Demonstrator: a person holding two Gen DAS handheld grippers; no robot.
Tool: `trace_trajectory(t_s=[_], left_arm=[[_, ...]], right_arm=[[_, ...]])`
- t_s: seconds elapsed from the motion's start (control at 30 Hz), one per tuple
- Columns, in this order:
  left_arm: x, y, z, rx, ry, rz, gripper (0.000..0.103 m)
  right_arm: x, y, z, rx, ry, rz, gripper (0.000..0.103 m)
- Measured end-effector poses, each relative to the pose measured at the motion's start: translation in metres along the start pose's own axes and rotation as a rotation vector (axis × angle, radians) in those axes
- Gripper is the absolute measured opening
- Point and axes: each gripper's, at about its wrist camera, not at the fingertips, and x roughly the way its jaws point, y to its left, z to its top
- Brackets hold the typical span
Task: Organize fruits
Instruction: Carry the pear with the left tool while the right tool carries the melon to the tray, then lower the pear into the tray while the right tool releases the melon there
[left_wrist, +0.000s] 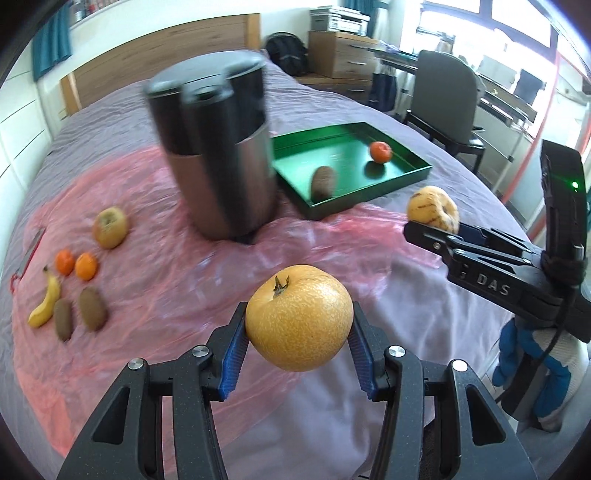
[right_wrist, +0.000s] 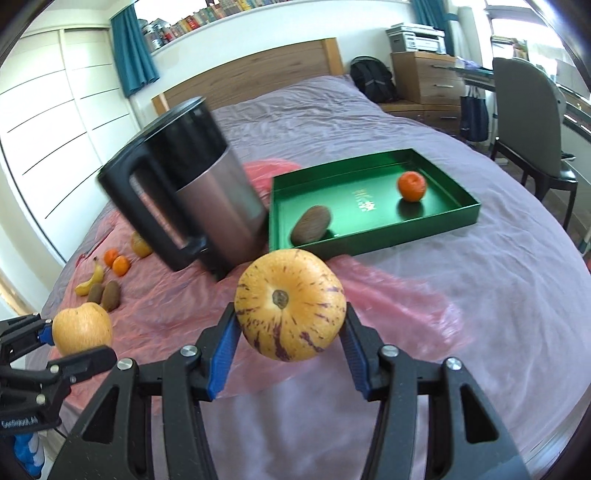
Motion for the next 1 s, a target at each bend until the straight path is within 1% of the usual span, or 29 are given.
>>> trace_trajectory(t_s=[0.2,0.33,0.47,0.7,0.83,1.0], left_arm=[[0.030,-0.038,0.038,0.059,0.009,-0.051,0.045],[0.054,-0.058,0.068,0.086,-0.004,-0.066,0.045],[0.078,-0.071,0.097,0.102,-0.017,-0.076,0.045],[0.134,-0.085,0.142,0.116,-0.005,-0.069,0.045],[0.162,-0.090,0.158,0.110,0.006,-0.063,0.045],[0.183,-0.088,0.162,0.107,0.019,-0.047,0.045]], right_arm=[[0.018,-0.046,0.021,0.038,-0.017,-0.053,0.056],[0.033,-0.071,0.038,0.047,-0.024,-0.086,0.056],[0.056,-0.092,0.057,0.036,-0.019,-0.119,0.056],[0.096,-0.133,0.088,0.040,0.002,-0.186,0.056],[0.115,-0.146,0.101,0.018,0.020,-0.214,0.056],[0.134,-0.156,0.110,0.008,0.029,-0.226,0.056]])
